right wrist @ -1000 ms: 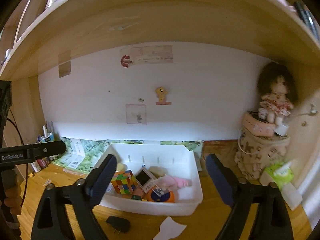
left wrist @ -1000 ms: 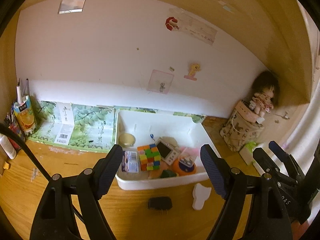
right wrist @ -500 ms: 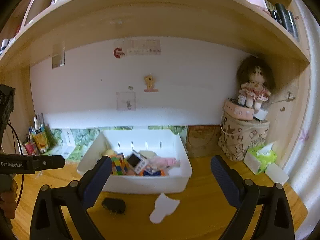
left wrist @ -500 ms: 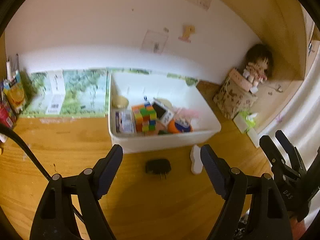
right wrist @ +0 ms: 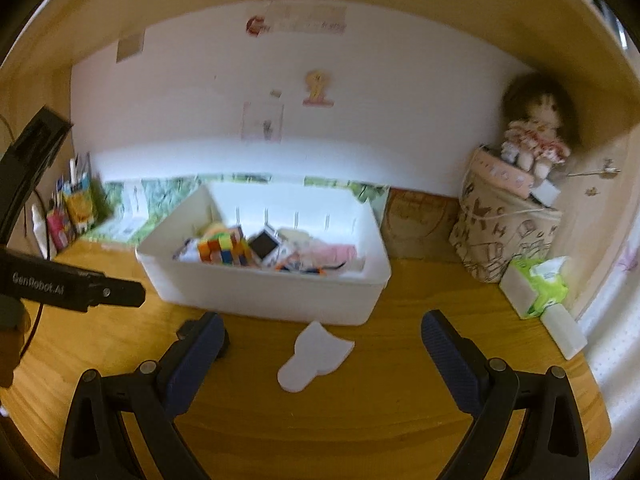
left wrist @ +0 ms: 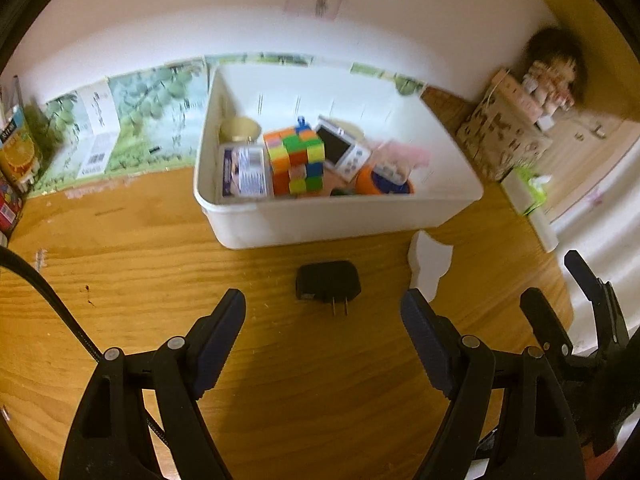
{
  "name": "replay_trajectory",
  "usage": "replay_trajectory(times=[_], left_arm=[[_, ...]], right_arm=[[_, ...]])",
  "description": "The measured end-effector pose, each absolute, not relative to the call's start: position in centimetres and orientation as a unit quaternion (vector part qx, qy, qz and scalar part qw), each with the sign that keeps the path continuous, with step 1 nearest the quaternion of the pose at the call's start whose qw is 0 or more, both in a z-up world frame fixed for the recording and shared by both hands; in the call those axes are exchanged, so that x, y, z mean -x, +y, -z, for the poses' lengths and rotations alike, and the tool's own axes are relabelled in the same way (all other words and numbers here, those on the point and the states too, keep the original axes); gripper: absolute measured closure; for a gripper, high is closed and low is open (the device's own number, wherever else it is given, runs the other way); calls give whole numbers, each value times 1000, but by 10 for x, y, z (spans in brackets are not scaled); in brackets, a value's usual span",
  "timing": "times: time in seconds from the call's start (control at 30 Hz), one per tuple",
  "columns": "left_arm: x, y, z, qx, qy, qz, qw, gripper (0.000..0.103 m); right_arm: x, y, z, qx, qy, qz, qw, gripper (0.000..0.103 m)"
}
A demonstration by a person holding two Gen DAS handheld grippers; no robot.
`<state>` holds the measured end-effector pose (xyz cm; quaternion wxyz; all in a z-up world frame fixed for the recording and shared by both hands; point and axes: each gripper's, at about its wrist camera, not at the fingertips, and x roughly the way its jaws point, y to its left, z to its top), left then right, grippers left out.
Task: Organize rigid objects
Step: 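Move left gripper to black power adapter while right gripper approaches white foam piece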
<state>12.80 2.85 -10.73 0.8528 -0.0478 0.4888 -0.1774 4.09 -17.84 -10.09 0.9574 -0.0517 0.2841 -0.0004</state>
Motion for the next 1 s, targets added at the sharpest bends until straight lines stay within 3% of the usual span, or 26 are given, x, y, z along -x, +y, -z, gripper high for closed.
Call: replay_trajectory(times=[0.53, 1.0], left_arm=[[-176, -14, 174, 68, 599, 95, 792, 20], [-182, -24, 204, 89, 623, 31, 776, 20]], right_arm=[[-97, -205, 157, 149, 369, -142, 907, 4], [-130, -214, 191, 185, 387, -240, 871, 4]])
